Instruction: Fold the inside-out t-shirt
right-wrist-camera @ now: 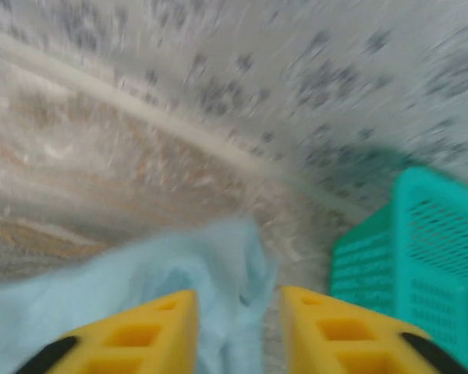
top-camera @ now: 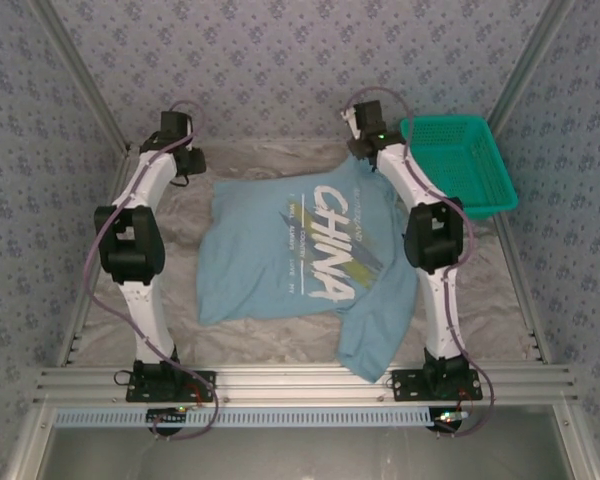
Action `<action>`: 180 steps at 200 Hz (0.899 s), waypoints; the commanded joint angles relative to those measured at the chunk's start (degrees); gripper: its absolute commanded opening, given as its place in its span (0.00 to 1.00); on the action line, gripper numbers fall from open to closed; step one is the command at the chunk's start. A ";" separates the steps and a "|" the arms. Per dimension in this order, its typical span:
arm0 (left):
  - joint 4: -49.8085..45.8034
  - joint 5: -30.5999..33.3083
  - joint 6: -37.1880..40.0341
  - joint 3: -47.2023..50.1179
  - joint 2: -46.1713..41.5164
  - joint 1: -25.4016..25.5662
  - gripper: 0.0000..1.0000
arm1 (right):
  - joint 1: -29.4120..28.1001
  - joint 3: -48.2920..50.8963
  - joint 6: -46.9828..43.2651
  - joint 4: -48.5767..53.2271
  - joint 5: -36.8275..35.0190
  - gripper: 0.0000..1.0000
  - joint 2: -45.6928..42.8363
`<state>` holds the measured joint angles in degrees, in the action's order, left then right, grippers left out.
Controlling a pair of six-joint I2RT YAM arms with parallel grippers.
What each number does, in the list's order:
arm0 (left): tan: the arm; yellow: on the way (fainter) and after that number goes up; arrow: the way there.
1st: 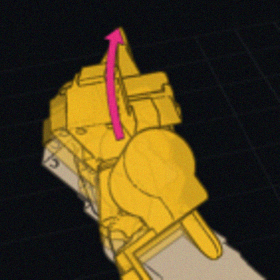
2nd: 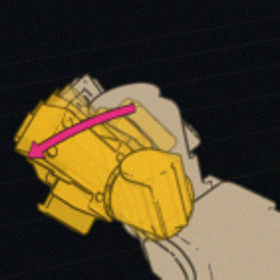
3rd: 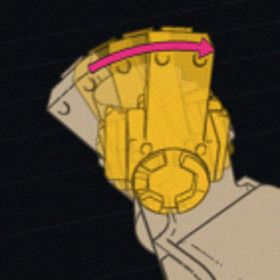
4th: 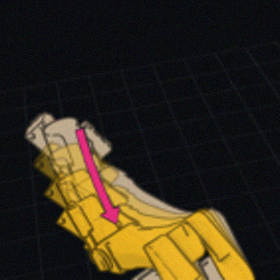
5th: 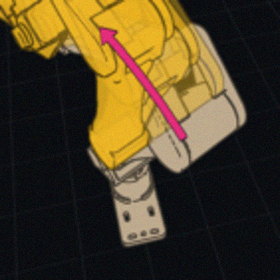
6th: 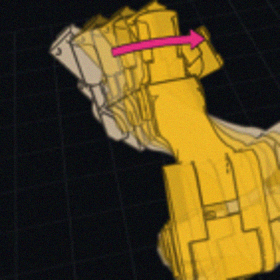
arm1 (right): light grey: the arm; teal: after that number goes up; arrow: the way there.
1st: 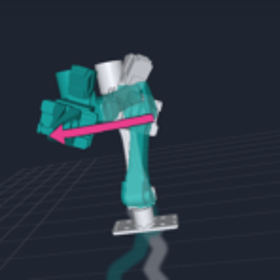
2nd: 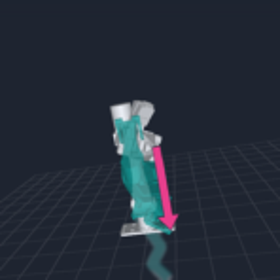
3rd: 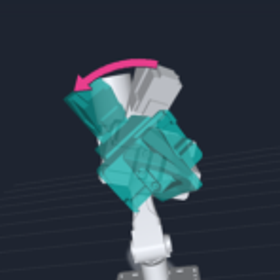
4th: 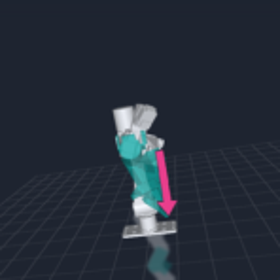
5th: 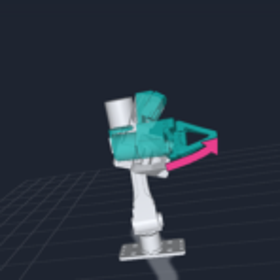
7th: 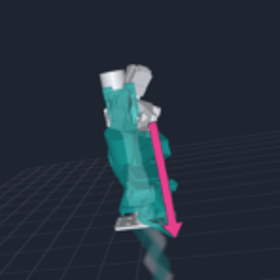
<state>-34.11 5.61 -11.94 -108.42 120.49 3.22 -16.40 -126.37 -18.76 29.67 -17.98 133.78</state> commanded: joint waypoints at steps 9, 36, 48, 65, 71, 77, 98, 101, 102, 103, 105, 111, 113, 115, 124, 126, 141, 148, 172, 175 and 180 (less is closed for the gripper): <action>0.76 -1.32 -2.55 -1.59 -8.65 -0.53 0.56 | -3.75 0.54 7.46 10.42 1.85 0.45 -10.22; 5.21 -8.26 -7.01 11.46 -17.40 -0.55 0.61 | -5.29 22.61 11.88 6.39 5.71 0.51 -23.54; 8.95 -12.53 -9.83 19.54 -21.95 -0.41 0.61 | -5.42 30.94 16.23 5.78 9.41 0.57 -29.23; 13.23 -18.86 -13.49 30.58 -27.39 0.78 0.61 | -4.90 42.92 22.41 5.09 15.08 0.59 -36.81; 14.63 -20.58 -14.39 34.15 -28.92 1.63 0.61 | -4.34 46.77 24.19 5.05 16.89 0.60 -39.19; 15.41 -21.41 -15.03 37.16 -30.07 2.75 0.61 | -3.71 50.03 26.25 5.05 17.76 0.60 -41.03; 18.61 -22.90 -16.78 44.58 -30.69 7.57 0.61 | -1.10 57.16 30.41 5.40 18.33 0.63 -44.83; 19.48 -23.30 -17.06 45.09 -30.35 8.21 0.61 | -0.68 57.50 30.77 5.54 18.18 0.64 -44.76; 19.72 -23.51 -17.28 45.65 -30.20 8.43 0.61 | -0.62 57.52 30.92 5.56 18.08 0.64 -44.71; 19.93 -23.61 -17.43 45.79 -30.08 8.58 0.61 | -0.50 57.54 31.04 5.52 17.98 0.64 -44.73; 20.54 -23.88 -17.72 45.99 -29.66 8.93 0.61 | -0.30 59.06 31.30 5.41 17.87 0.64 -44.61; 22.00 -24.80 -18.69 46.91 -28.34 9.79 0.61 | 0.00 60.56 31.76 5.06 18.02 0.65 -43.84; 22.60 -25.17 -18.90 47.03 -27.71 10.09 0.61 | 0.00 60.78 31.90 5.05 18.05 0.65 -43.48; 23.08 -25.55 -19.03 47.24 -27.22 10.37 0.61 | 0.11 60.97 32.05 5.05 18.17 0.65 -43.09; 25.40 -26.75 -19.57 47.65 -24.34 11.32 0.60 | 0.04 61.00 33.14 2.76 17.99 0.65 -40.74; 25.58 -26.71 -19.60 47.64 -23.74 11.42 0.60 | 0.03 60.94 33.39 2.56 17.94 0.65 -40.18; 27.14 -25.47 -19.95 46.89 -19.07 11.33 0.59 | 0.06 59.91 34.70 -0.21 18.73 0.65 -35.74; 27.59 -24.32 -20.01 46.66 -17.41 10.91 0.58 | 0.01 59.20 34.77 -0.99 19.55 0.65 -33.94; 28.33 -22.31 -19.36 46.98 -14.93 9.16 0.56 | 0.01 56.14 34.68 -2.80 21.76 0.64 -28.40; 28.23 -21.87 -19.23 47.15 -14.97 8.97 0.56 | 0.05 55.76 34.53 -2.85 21.82 0.64 -27.79; 28.14 -21.22 -18.96 47.58 -15.09 8.70 0.56 | -0.07 55.42 34.37 -3.04 22.00 0.64 -26.80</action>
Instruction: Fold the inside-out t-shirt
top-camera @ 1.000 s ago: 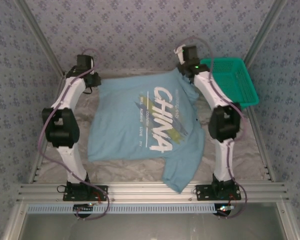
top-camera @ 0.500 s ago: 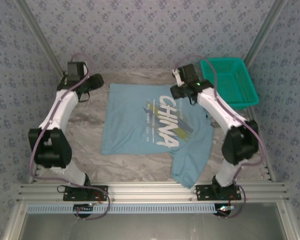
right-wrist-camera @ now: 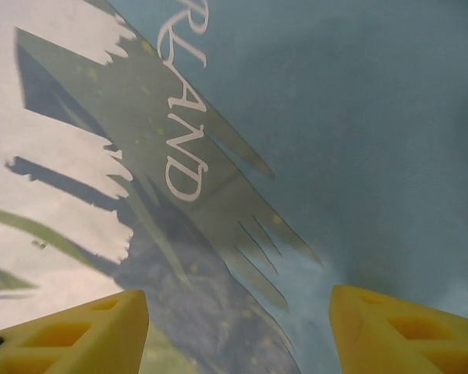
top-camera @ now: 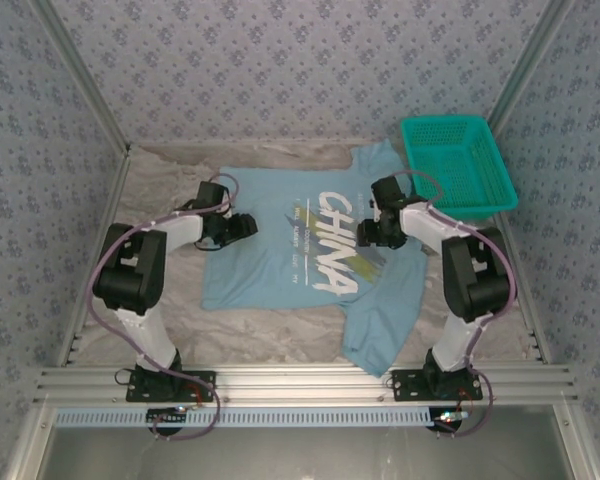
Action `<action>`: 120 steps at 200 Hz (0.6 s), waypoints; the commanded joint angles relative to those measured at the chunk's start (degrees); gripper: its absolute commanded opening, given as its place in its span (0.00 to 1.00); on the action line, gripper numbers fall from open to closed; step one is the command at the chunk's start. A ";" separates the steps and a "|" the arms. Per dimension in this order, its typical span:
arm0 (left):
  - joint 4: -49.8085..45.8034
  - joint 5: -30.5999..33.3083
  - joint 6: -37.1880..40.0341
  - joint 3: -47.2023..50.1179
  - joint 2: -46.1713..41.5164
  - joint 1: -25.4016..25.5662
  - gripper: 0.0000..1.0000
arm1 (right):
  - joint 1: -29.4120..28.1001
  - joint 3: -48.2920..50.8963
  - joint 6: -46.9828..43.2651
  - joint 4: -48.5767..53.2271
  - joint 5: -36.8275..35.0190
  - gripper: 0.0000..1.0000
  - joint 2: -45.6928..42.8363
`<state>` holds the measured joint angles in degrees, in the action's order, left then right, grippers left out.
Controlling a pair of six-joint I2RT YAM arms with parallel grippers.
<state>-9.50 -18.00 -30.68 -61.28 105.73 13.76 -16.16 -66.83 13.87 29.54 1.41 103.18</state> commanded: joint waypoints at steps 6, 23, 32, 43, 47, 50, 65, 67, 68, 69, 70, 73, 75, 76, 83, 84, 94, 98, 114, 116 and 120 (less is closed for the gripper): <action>3.39 3.35 -0.01 1.13 -0.60 -2.12 0.56 | -0.44 -4.53 1.77 -3.22 2.84 0.63 4.91; 2.58 5.40 0.66 3.53 -1.59 -3.26 0.56 | -1.43 -5.82 2.60 -3.51 4.61 0.62 7.96; 2.69 6.11 0.79 5.57 -2.66 -4.01 0.56 | -2.01 -6.50 3.12 -3.45 5.00 0.61 9.25; 3.11 7.62 0.80 8.62 -4.59 -5.02 0.56 | -2.98 -7.08 3.54 -3.42 5.75 0.60 10.49; 3.37 8.17 0.79 9.69 -5.32 -5.47 0.56 | -3.34 -7.25 3.73 -3.51 5.92 0.60 10.83; 3.47 8.50 0.73 10.49 -5.88 -5.79 0.56 | -3.66 -7.43 3.84 -3.60 6.05 0.60 11.06; 4.21 9.78 0.36 13.95 -8.41 -7.86 0.56 | -5.22 -8.38 4.32 -3.48 6.58 0.59 12.14; 4.29 9.99 0.29 14.35 -8.67 -8.09 0.56 | -5.49 -8.55 4.37 -3.40 6.72 0.59 12.27; 4.30 10.08 0.28 14.52 -8.82 -8.24 0.56 | -5.56 -8.61 4.39 -3.38 6.79 0.59 12.34; 4.30 10.22 0.27 14.70 -8.89 -8.36 0.56 | -5.68 -8.73 4.40 -3.36 6.86 0.59 12.41; 4.31 10.33 0.27 14.87 -9.06 -8.42 0.56 | -5.79 -8.83 4.41 -3.31 6.95 0.59 12.45; 4.35 10.43 0.19 15.31 -9.44 -8.80 0.56 | -6.13 -9.15 4.51 -3.00 7.16 0.59 12.60; 4.39 10.55 0.18 15.63 -9.65 -8.90 0.56 | -6.33 -9.41 4.59 -2.93 7.19 0.59 12.72; 4.39 10.58 0.18 15.63 -9.71 -9.16 0.56 | -6.38 -9.48 4.63 -2.79 7.33 0.59 12.73; 4.56 10.58 0.18 16.32 -10.22 -9.92 0.56 | -7.19 -9.94 4.85 -2.56 7.84 0.59 12.69; 4.57 10.60 0.18 16.34 -10.30 -9.99 0.56 | -7.25 -10.01 4.85 -2.56 7.92 0.59 12.68; 4.34 10.33 0.42 16.12 -10.49 -10.58 0.57 | -8.07 -10.36 4.76 -2.39 9.03 0.60 11.86; 4.17 10.18 0.48 15.75 -10.42 -10.71 0.57 | -8.25 -10.36 4.63 -2.30 9.25 0.60 11.17; 3.96 8.44 0.87 13.81 -10.37 -10.77 0.57 | -7.91 -10.34 4.13 -1.68 8.23 0.61 7.74; 3.96 8.21 0.88 13.51 -10.33 -10.75 0.57 | -7.74 -10.34 4.01 -1.68 7.99 0.62 7.21; 3.95 7.65 0.80 12.94 -10.33 -10.71 0.58 | -7.30 -10.33 3.75 -2.03 7.50 0.62 6.12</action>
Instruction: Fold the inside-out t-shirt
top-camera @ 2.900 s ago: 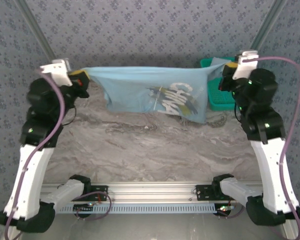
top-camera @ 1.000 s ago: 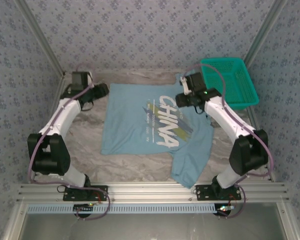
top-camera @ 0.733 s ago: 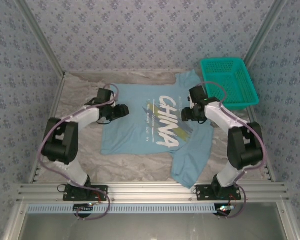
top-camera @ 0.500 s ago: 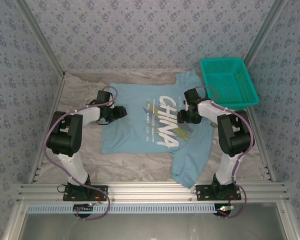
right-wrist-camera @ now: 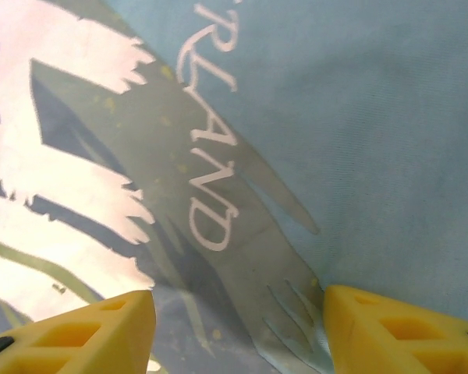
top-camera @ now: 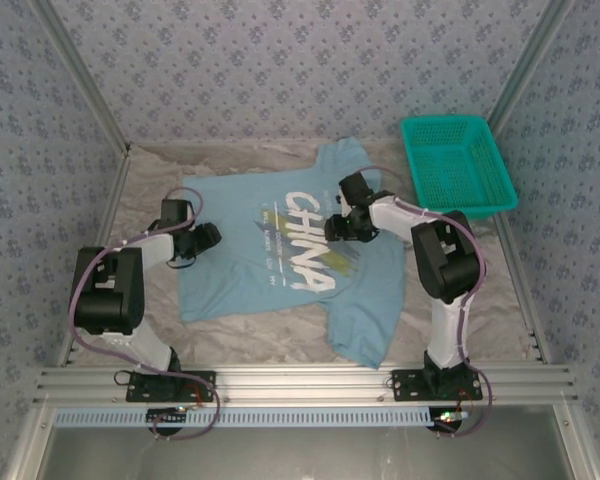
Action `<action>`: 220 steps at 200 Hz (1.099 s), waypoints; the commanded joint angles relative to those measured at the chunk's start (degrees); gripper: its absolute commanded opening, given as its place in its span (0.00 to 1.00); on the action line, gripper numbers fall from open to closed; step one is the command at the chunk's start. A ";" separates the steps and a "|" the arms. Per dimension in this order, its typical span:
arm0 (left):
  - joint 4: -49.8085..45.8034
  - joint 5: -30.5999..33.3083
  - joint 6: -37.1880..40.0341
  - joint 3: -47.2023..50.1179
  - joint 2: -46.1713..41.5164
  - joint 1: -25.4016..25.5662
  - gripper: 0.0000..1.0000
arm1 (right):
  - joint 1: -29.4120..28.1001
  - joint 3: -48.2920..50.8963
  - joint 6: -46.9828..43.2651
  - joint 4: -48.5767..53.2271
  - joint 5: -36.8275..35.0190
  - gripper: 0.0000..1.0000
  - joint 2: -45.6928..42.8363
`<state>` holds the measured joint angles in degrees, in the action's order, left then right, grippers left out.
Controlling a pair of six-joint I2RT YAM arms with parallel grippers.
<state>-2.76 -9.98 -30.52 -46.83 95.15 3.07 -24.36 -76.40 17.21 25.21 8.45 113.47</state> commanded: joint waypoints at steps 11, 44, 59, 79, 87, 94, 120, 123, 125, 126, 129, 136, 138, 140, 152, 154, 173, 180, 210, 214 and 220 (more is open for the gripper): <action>-3.03 -1.57 0.47 -3.03 0.10 -0.04 0.59 | 2.52 -0.20 -0.12 0.85 -0.53 0.63 -6.97; -3.38 -2.22 0.29 -6.28 -1.18 0.07 0.61 | 7.93 -0.38 -0.04 -6.43 -2.41 0.69 -8.02; -2.89 -2.88 -0.06 -6.52 -1.80 0.17 0.61 | 10.11 -3.08 1.09 -9.30 -2.61 0.70 -4.45; -3.16 -3.39 0.02 -7.00 -2.08 0.63 0.62 | 11.87 -6.82 2.67 -13.41 -1.99 0.70 0.80; -3.50 -3.42 0.24 -7.24 -2.06 0.80 0.62 | 12.30 -8.33 3.14 -14.79 -1.85 0.70 2.72; -3.91 -3.38 0.37 -7.52 -2.16 0.89 0.62 | 12.61 -9.76 3.77 -15.33 -1.90 0.70 4.49; -4.75 -3.18 1.03 -7.97 -2.23 1.33 0.62 | 13.63 -15.76 5.84 -15.11 -0.70 0.68 10.32; -4.91 -3.19 1.07 -8.06 -2.25 1.32 0.62 | 13.68 -16.30 5.97 -15.06 -0.76 0.68 10.97; -4.95 -3.20 1.12 -8.07 -2.25 1.35 0.62 | 13.71 -16.60 6.03 -15.12 -0.90 0.68 11.33; -4.96 -3.20 1.15 -8.04 -2.25 1.33 0.62 | 13.68 -16.77 6.10 -15.15 -0.98 0.68 11.51; -4.88 -3.16 1.16 -8.06 -2.25 1.42 0.62 | 13.59 -17.29 6.52 -15.12 -1.26 0.68 12.03; -4.84 -3.07 1.26 -7.92 -2.25 1.51 0.62 | 13.71 -19.03 7.14 -14.10 -1.78 0.67 13.64; -4.94 -3.02 1.23 -7.93 -2.25 1.50 0.62 | 13.72 -19.50 7.31 -13.80 -1.84 0.67 14.15; -4.94 -2.98 1.25 -7.88 -2.25 1.48 0.62 | 13.72 -20.04 7.49 -13.42 -1.85 0.67 14.57; -4.74 -2.38 1.34 -7.35 -2.42 1.51 0.62 | 13.57 -22.81 8.35 -11.66 -3.26 0.65 17.03; -4.71 -2.10 1.34 -7.21 -2.36 1.57 0.62 | 13.55 -23.42 8.56 -11.17 -3.61 0.65 17.44; -4.61 0.12 1.82 -5.94 -1.62 1.44 0.62 | 13.29 -28.39 10.15 -6.65 -6.77 0.64 20.87; -4.70 0.74 1.96 -5.56 -1.02 1.36 0.62 | 13.25 -29.78 10.73 -5.36 -8.12 0.64 21.73; -4.11 1.74 2.25 -4.29 1.62 0.75 0.62 | 13.47 -35.58 12.11 -1.81 -11.21 0.63 25.48; -4.02 1.92 2.42 -4.24 1.92 0.68 0.62 | 13.51 -36.72 12.38 -1.46 -11.28 0.63 26.09; -4.12 2.15 2.69 -4.29 2.41 0.53 0.62 | 13.52 -38.23 12.36 -0.62 -11.98 0.63 26.91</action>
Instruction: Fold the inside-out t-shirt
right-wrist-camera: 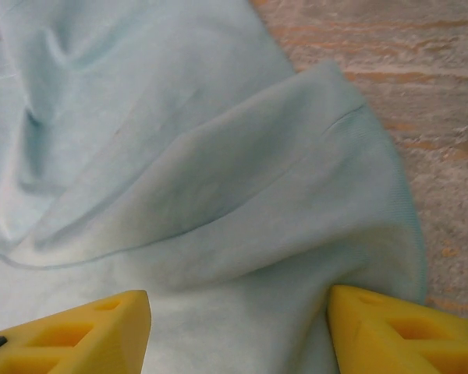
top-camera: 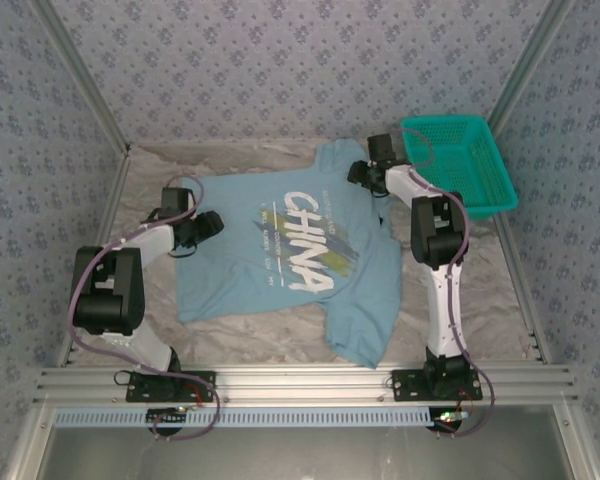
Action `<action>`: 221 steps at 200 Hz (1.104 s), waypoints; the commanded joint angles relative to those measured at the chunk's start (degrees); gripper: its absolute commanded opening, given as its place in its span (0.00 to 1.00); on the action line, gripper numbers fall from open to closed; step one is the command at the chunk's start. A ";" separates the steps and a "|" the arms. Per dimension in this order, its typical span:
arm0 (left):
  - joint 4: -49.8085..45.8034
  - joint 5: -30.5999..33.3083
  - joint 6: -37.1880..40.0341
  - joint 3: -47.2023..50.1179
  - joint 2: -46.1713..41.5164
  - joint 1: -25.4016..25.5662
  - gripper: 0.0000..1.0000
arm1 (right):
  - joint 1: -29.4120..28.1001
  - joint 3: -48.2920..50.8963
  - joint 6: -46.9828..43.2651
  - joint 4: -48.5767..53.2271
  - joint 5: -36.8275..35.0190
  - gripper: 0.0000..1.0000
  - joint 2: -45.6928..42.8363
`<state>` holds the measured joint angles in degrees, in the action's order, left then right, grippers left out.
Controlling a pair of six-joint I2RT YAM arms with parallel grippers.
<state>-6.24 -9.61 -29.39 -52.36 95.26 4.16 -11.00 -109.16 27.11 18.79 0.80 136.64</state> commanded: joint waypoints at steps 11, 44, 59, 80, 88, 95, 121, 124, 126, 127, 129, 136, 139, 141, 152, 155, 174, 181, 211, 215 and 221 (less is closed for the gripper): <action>-1.20 1.85 1.99 0.80 3.26 -0.96 0.62 | -0.02 -8.71 2.37 8.04 -6.60 0.63 4.94; -1.71 0.78 2.67 -0.65 5.90 -1.59 0.62 | 0.78 -13.53 1.78 12.54 -12.40 0.62 6.37; -1.49 -0.75 2.50 -1.84 6.97 -1.53 0.62 | 1.31 -13.76 0.49 12.35 -13.84 0.63 5.41; -1.48 -3.03 2.08 -4.03 8.26 -1.25 0.62 | 1.49 -13.94 -3.50 11.16 -12.18 0.63 3.10; -1.17 -3.62 1.84 -4.60 8.45 -0.94 0.62 | 1.38 -13.62 -5.77 10.86 -10.54 0.64 1.43; -0.90 -4.00 1.50 -5.08 8.45 -0.81 0.63 | 1.16 -12.73 -7.36 10.31 -9.49 0.64 -0.12; 0.49 -5.33 -0.16 -5.92 6.29 -0.35 0.64 | -1.19 0.44 -12.52 7.68 -2.67 0.65 -11.48; 0.67 -5.32 -0.30 -5.91 5.72 -0.38 0.64 | -1.49 3.21 -12.75 7.32 -1.57 0.65 -13.33; 0.74 -5.24 -0.45 -5.83 5.35 -0.34 0.64 | -1.52 3.94 -12.77 7.23 -1.27 0.65 -14.03; 0.76 -5.20 -0.47 -5.83 5.14 -0.32 0.64 | -1.63 4.65 -12.78 7.19 -1.03 0.65 -14.60; 0.83 -5.21 -0.60 -5.78 4.83 -0.37 0.65 | -1.87 6.42 -12.79 7.08 -0.43 0.65 -16.44; 1.04 -5.04 -0.74 -5.59 3.33 -0.37 0.65 | -2.25 11.87 -12.47 6.98 0.82 0.65 -20.24; 0.93 -4.77 -0.82 -5.43 2.66 -0.34 0.65 | -2.37 13.47 -12.38 6.90 1.23 0.65 -21.36; 0.89 -4.58 -0.91 -5.33 2.19 -0.33 0.65 | -2.50 15.63 -12.27 6.89 1.81 0.65 -23.18; 0.50 -3.32 -1.11 -4.71 -0.46 -0.36 0.67 | -2.92 23.37 -12.05 7.21 2.32 0.65 -28.96; 0.45 -3.00 -1.18 -4.49 -1.15 -0.38 0.67 | -2.96 25.47 -11.84 7.83 2.28 0.65 -30.86; -0.55 -1.59 -1.50 -2.49 -4.96 -0.38 0.69 | -2.23 37.41 -9.85 12.44 1.09 0.66 -40.64; -0.78 -1.90 -1.61 -1.59 -5.77 -0.29 0.69 | -1.68 41.94 -9.72 12.68 1.47 0.66 -43.68; -0.61 -2.96 -2.33 1.68 -5.73 -0.25 0.68 | 1.64 50.47 -7.77 10.94 5.96 0.66 -47.03; -0.74 -2.96 -2.30 1.81 -5.46 -0.25 0.68 | 2.43 50.89 -7.43 10.52 7.02 0.67 -46.71; -1.08 -2.81 -2.13 2.03 -5.10 -0.26 0.68 | 3.86 51.23 -7.19 9.66 8.61 0.67 -46.12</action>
<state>-5.80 -12.43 -30.79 -52.84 88.53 3.75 -10.66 -60.62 17.78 28.60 3.97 88.53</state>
